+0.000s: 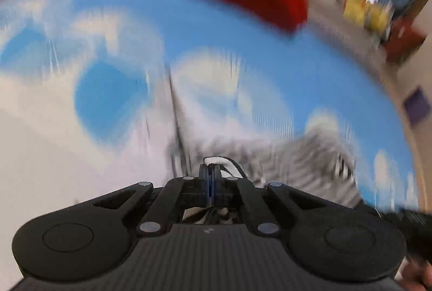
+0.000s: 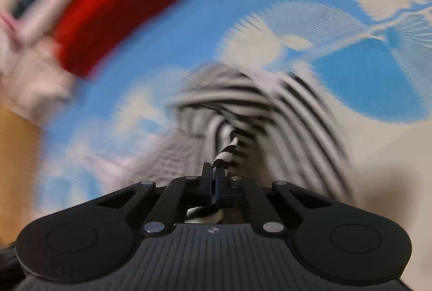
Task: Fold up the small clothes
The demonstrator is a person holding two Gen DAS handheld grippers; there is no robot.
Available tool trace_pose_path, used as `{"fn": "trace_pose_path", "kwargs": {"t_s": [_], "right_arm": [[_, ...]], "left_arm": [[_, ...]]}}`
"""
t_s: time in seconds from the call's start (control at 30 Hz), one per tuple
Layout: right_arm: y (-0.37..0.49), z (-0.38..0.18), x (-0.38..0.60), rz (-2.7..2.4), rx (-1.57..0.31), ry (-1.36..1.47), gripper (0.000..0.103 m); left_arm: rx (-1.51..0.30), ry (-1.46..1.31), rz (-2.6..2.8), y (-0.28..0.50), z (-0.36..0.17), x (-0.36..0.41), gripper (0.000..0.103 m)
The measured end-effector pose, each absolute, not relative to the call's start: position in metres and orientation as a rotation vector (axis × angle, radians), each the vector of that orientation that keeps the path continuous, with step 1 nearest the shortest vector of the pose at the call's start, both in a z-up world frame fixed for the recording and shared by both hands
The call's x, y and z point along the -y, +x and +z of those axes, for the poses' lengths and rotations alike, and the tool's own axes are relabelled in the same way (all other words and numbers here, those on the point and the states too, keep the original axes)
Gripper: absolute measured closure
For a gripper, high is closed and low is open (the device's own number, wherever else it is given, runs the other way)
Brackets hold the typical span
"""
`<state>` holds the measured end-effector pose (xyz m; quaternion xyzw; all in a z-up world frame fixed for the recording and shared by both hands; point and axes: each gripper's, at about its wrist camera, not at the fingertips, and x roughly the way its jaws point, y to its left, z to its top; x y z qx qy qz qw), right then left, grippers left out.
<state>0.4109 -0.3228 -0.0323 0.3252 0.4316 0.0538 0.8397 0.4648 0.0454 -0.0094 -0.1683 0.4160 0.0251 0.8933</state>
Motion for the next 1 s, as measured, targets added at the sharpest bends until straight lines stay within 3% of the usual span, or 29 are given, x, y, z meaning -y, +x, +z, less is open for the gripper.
{"fn": "trace_pose_path", "kwargs": {"t_s": [0.07, 0.13, 0.23, 0.3, 0.37, 0.4, 0.43, 0.47, 0.5, 0.53, 0.7, 1.0], "right_arm": [[0.403, -0.022, 0.331, 0.22, -0.866, 0.768, 0.102], [0.4, -0.029, 0.338, 0.284, -0.936, 0.823, 0.102], [0.397, -0.059, 0.332, 0.239, -1.193, 0.625, 0.102], [0.392, -0.071, 0.322, 0.207, -1.26, 0.458, 0.101], [0.389, -0.06, 0.305, 0.175, -1.216, 0.219, 0.096], [0.387, -0.051, 0.302, 0.159, -1.149, 0.166, 0.095], [0.388, -0.041, 0.305, 0.155, -1.089, 0.188, 0.078], [0.39, -0.035, 0.31, 0.156, -1.056, 0.236, 0.056], [0.392, -0.029, 0.317, 0.149, -1.016, 0.307, 0.048], [0.395, -0.026, 0.324, 0.133, -0.983, 0.37, 0.045], [0.41, -0.044, 0.328, 0.069, -0.991, 0.505, 0.045], [0.421, -0.083, 0.332, -0.053, -1.004, 0.807, 0.046]], "left_arm": [[-0.765, -0.355, 0.042, 0.463, 0.005, -0.056, 0.102], [-0.802, -0.429, 0.018, 0.465, 0.0, -0.07, 0.102], [-1.147, -0.557, 0.006, 0.477, -0.05, -0.086, 0.1], [-1.369, -0.597, 0.065, 0.476, -0.088, -0.095, 0.099], [-1.391, -0.756, 0.129, 0.468, -0.1, -0.109, 0.099], [-1.378, -0.795, 0.13, 0.468, -0.098, -0.112, 0.093], [-1.35, -0.789, 0.121, 0.469, -0.09, -0.111, 0.08], [-1.322, -0.768, 0.116, 0.469, -0.082, -0.11, 0.071], [-1.298, -0.744, 0.117, 0.469, -0.074, -0.107, 0.052], [-1.283, -0.734, 0.113, 0.47, -0.07, -0.103, 0.042], [-1.324, -0.748, 0.094, 0.468, -0.072, -0.09, 0.042], [-1.321, -0.527, 0.023, 0.478, -0.079, -0.039, 0.042]]}}
